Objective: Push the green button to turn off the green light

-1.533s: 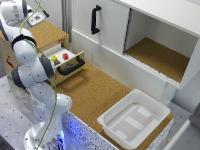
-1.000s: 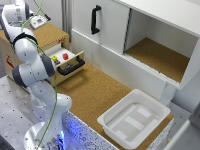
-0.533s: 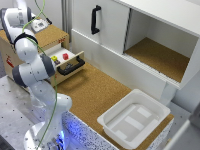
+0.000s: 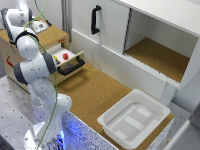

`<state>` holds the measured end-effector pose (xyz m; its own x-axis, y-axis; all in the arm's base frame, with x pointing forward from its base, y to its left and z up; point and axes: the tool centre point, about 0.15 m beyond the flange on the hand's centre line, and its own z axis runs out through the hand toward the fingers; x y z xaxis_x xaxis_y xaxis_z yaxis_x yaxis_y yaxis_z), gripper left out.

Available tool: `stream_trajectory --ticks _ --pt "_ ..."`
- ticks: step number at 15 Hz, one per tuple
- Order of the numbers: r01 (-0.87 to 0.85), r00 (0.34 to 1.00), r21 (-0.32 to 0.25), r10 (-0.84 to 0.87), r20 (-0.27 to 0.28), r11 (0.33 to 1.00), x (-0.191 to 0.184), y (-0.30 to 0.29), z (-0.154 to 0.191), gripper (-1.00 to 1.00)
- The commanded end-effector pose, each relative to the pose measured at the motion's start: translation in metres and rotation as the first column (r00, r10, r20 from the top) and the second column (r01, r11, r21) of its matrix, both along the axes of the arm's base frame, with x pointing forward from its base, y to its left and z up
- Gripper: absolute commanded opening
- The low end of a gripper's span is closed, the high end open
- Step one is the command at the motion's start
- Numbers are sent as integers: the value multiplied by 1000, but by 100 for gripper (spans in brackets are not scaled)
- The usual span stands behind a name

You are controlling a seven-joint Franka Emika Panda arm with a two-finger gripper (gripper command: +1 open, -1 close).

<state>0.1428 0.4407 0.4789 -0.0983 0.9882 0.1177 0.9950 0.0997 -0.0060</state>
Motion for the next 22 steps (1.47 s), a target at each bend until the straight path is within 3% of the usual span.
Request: stream_trajectory --ticks 1,7,9,11,14,19,20,22 --pt "33 999 5 -33 -14 999 12 3 -18 -100" --pt "35 999 -27 -36 -32 999 13 9 -43 -100" --pt "34 999 -14 -34 -23 999 11 14 -43 -100" --pt "31 1000 20 -31 5 999 13 17 -27 -100" --pt "76 994 110 -84 70 991 14 4 33 -100" --pt "111 981 137 -131 142 984 3 -37 73 -100" --pt "136 973 153 -161 166 979 5 -46 81 100" --pt "160 963 174 -193 188 972 9 -58 90 100"
